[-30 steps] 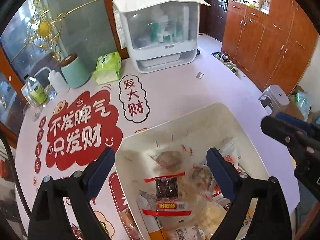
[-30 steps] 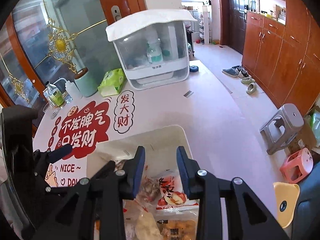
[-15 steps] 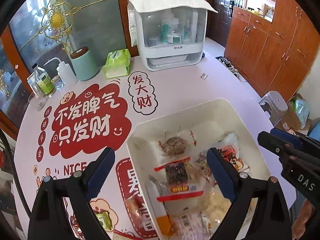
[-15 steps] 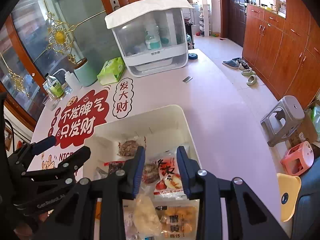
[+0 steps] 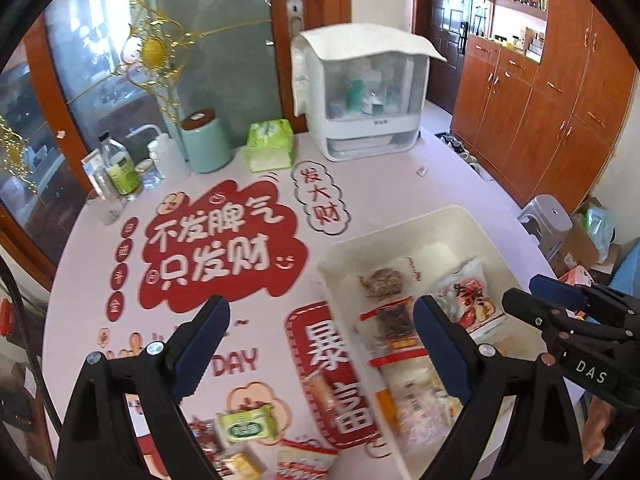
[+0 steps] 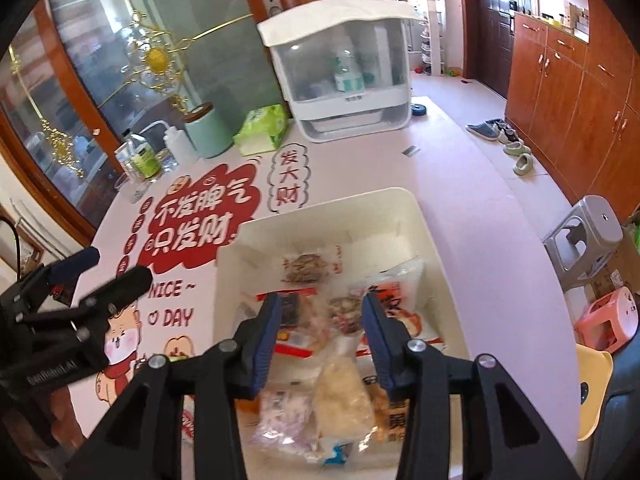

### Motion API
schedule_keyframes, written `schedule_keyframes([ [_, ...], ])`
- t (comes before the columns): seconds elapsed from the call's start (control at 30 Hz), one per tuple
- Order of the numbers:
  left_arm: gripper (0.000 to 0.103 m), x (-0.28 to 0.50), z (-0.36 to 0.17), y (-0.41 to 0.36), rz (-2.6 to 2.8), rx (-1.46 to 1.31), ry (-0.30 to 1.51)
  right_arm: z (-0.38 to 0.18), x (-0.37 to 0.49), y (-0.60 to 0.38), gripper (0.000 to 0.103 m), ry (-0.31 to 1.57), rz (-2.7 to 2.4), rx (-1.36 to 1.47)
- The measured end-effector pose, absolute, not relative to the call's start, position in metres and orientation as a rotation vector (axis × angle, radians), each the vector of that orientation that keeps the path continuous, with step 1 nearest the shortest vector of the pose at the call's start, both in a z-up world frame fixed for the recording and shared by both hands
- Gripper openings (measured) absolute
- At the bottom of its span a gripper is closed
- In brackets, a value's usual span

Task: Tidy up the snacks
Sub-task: 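Move both tools back to the last snacks on the table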

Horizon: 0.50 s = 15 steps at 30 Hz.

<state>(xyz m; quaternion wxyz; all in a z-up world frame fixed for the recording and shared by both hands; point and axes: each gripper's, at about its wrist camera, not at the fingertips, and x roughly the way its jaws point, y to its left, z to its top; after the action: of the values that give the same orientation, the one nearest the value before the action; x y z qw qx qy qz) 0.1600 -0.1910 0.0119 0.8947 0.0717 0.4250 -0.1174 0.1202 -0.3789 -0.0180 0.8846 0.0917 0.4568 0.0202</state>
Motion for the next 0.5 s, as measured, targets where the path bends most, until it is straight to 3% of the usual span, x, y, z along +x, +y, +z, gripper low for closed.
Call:
schedule_keyframes([
  [0.27, 0.093, 0.138, 0.022, -0.126, -0.218, 0.187, 0.849, -0.004, 0.098, -0.327, 0.051, 0.932, 0.122, 0.16],
  [0.5, 0.093, 0.12, -0.003, -0.075, -0.224, 0.212, 0.9, -0.013, 0.08, -0.268, 0.052, 0.975, 0.175, 0.156],
])
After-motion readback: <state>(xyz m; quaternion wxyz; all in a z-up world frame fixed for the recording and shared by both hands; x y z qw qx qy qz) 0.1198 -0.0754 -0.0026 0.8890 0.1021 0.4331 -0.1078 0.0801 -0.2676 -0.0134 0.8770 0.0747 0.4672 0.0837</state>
